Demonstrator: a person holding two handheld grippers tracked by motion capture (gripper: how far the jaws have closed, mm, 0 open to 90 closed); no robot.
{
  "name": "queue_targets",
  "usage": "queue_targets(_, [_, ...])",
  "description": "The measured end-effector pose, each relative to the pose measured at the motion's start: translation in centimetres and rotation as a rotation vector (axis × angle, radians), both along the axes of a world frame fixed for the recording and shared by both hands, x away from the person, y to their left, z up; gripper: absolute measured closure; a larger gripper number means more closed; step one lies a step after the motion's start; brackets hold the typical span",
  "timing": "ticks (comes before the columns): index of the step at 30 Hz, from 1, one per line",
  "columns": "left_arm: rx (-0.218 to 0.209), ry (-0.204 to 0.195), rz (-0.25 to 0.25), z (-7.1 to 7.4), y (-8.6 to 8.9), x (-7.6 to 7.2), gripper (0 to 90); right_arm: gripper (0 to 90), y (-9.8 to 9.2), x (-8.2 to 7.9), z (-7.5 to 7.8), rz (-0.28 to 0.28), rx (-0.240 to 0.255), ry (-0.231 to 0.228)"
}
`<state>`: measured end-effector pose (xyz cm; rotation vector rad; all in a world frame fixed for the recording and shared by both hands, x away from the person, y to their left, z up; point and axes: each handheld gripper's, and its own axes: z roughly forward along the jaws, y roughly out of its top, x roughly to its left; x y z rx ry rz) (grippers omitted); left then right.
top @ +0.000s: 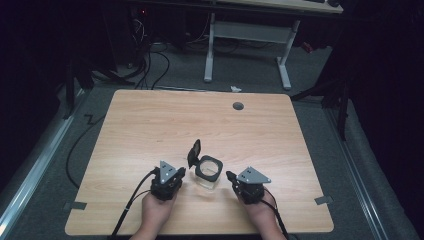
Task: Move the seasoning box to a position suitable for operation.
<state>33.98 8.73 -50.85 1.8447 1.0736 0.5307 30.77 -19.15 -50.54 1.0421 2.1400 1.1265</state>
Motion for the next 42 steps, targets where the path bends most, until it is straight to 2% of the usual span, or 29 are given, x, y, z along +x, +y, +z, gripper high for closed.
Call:
queue_targets(2, [-0.030, -0.014, 0.016, 1.0, 0.4, 0.8, 90.0, 90.0, 0.4, -0.2, -0.3, -0.001, -0.008, 0.006])
queue_targets(3, [-0.031, -0.033, 0.016, 1.6, 0.4, 1.1, 90.0, 90.0, 0.6, -0.2, -0.4, 0.000, -0.011, 0.004])
queue_targets(4, [-0.031, -0.033, 0.016, 1.6, 0.4, 1.1, 90.0, 90.0, 0.8, -0.1, -0.6, -0.002, -0.010, 0.008])
queue_targets(5, [-0.063, -0.038, 0.008, 2.6, 0.2, 1.6, 90.0, 90.0, 0.9, -0.1, -0.8, -0.003, -0.004, 0.010])
queue_targets(6, [-0.079, -0.039, 0.004, 3.1, 0.1, 1.8, 90.0, 90.0, 1.0, -0.1, -0.9, 0.000, -0.005, 0.010])
queue_targets(7, [-0.079, -0.039, 0.004, 3.1, 0.1, 1.8, 90.0, 90.0, 1.1, -0.1, -0.9, 0.002, -0.001, 0.009])
queue_targets(9, [-0.098, -0.054, -0.008, 4.3, -0.2, 2.1, 90.0, 90.0, 1.2, -0.2, -0.9, 0.003, -0.002, 0.004])
queue_targets(14, [-0.111, -0.071, -0.041, 5.2, -1.0, 1.7, 90.0, 90.0, 1.2, -0.3, -0.9, 0.005, 0.008, -0.006])
queue_targets(22, [-0.112, -0.077, -0.084, 5.1, -2.2, 0.5, 90.0, 90.0, 1.2, -0.4, -0.8, -0.001, 0.010, -0.011])
queue_targets(29, [-0.103, -0.069, -0.113, 4.7, -3.3, 0.2, 90.0, 90.0, 1.3, -0.5, -0.8, 0.004, 0.010, -0.013])
queue_targets(34, [-0.074, -0.050, -0.145, 3.9, -4.3, -0.1, 90.0, 90.0, 1.4, -0.6, -0.9, 0.008, 0.010, -0.007])
queue_targets(36, [-0.054, -0.049, -0.153, 3.5, -4.7, -0.3, 90.0, 90.0, 1.4, -0.6, -0.9, 0.011, 0.011, -0.009])
queue_targets(37, [-0.058, -0.054, -0.163, 3.3, -4.9, -0.4, 90.0, 90.0, 1.5, -0.6, -0.9, 0.010, 0.008, -0.012])
queue_targets(42, [-0.054, -0.065, -0.149, 3.4, -5.0, -0.6, 90.0, 90.0, 1.5, -0.7, -0.9, 0.011, 0.009, -0.009])
